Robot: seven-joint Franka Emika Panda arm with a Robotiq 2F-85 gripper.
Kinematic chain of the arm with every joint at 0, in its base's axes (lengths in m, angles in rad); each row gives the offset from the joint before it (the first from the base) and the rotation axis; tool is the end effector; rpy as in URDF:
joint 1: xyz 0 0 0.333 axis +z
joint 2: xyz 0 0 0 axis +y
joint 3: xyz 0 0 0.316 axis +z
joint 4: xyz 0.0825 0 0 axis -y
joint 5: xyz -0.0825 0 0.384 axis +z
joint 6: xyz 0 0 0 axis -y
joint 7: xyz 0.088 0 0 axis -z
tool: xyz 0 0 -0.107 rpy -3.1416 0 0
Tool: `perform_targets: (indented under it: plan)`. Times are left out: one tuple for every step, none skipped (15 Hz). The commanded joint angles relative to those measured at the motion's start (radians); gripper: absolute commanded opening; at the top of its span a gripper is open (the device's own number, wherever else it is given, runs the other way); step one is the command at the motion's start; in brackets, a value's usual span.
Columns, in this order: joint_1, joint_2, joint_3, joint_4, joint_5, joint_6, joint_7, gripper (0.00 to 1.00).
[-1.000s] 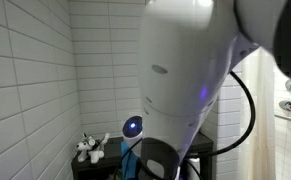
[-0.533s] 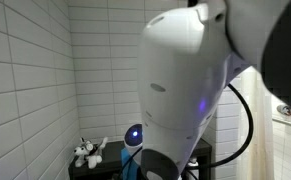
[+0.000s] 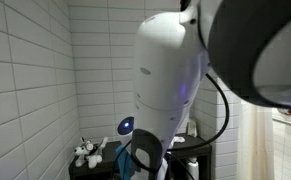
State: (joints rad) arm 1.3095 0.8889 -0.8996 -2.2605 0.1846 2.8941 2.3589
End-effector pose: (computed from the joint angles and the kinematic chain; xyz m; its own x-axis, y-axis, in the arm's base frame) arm 0.5098 0.1680 0.1301 -0.3884 -0.8584 0.3350 -0.8612 0.2088 -0.4634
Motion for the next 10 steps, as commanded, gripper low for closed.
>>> perform_targets:
  plan:
    - [-0.092, -0.078, 0.032, 0.055, -0.053, -0.078, -0.069, 1.00]
    - [-0.110, -0.082, 0.040, 0.072, -0.064, -0.094, -0.077, 1.00]
    - [-0.122, -0.090, 0.046, 0.081, -0.075, -0.109, -0.081, 1.00]
    - [-0.136, -0.094, 0.057, 0.093, -0.086, -0.122, -0.085, 1.00]
    - [-0.146, -0.092, 0.064, 0.105, -0.093, -0.138, -0.080, 1.00]
    - [-0.154, -0.093, 0.073, 0.110, -0.102, -0.140, -0.076, 1.00]
    - [-0.162, -0.097, 0.083, 0.112, -0.111, -0.145, -0.073, 1.00]
    - [-0.174, -0.097, 0.096, 0.117, -0.117, -0.144, -0.071, 1.00]
    - [-0.185, -0.095, 0.106, 0.122, -0.124, -0.146, -0.070, 1.00]
    - [-0.199, -0.097, 0.118, 0.125, -0.127, -0.149, -0.072, 1.00]
